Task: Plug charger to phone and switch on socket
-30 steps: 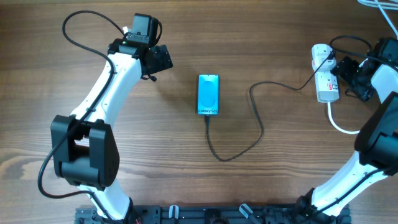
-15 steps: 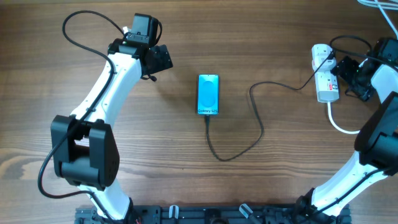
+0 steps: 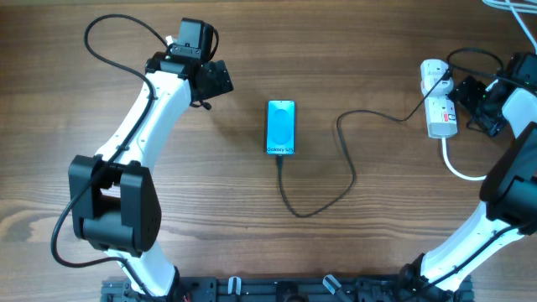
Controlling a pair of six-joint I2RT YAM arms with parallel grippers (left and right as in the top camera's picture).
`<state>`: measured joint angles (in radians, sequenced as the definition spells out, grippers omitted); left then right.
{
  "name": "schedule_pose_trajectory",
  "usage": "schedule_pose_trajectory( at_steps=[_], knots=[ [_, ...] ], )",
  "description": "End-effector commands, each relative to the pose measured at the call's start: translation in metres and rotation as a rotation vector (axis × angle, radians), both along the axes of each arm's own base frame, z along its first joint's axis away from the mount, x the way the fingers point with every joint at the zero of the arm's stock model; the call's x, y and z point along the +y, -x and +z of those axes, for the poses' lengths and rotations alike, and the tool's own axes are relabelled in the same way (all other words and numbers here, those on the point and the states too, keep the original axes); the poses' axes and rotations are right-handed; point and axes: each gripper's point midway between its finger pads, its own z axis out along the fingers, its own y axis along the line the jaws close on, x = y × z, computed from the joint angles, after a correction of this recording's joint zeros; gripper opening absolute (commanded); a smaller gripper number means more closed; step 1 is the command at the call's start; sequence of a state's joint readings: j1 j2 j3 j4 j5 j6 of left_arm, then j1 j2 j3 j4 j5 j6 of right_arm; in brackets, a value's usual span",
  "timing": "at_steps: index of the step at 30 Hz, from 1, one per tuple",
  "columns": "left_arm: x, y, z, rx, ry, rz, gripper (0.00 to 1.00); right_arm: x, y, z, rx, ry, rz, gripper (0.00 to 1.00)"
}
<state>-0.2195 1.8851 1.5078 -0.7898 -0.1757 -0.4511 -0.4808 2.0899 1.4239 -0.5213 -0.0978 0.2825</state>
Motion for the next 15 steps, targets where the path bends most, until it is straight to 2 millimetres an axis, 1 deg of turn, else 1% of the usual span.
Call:
schedule_pose_trajectory(
  at_steps=[1, 5, 15],
  knots=[
    [0.003, 0.001, 0.001, -0.004, -0.014, 0.015, 1.0, 0.026, 0.006, -0.028, 0.051, -0.089, 0.061, 1.0],
    [0.003, 0.001, 0.001, -0.004, -0.014, 0.015, 1.0, 0.033, 0.003, -0.027, 0.033, -0.118, 0.098, 1.0],
    [0.003, 0.001, 0.001, -0.003, -0.014, 0.015, 1.0, 0.04, 0.004, -0.028, 0.047, -0.124, 0.11, 1.0]
  ],
)
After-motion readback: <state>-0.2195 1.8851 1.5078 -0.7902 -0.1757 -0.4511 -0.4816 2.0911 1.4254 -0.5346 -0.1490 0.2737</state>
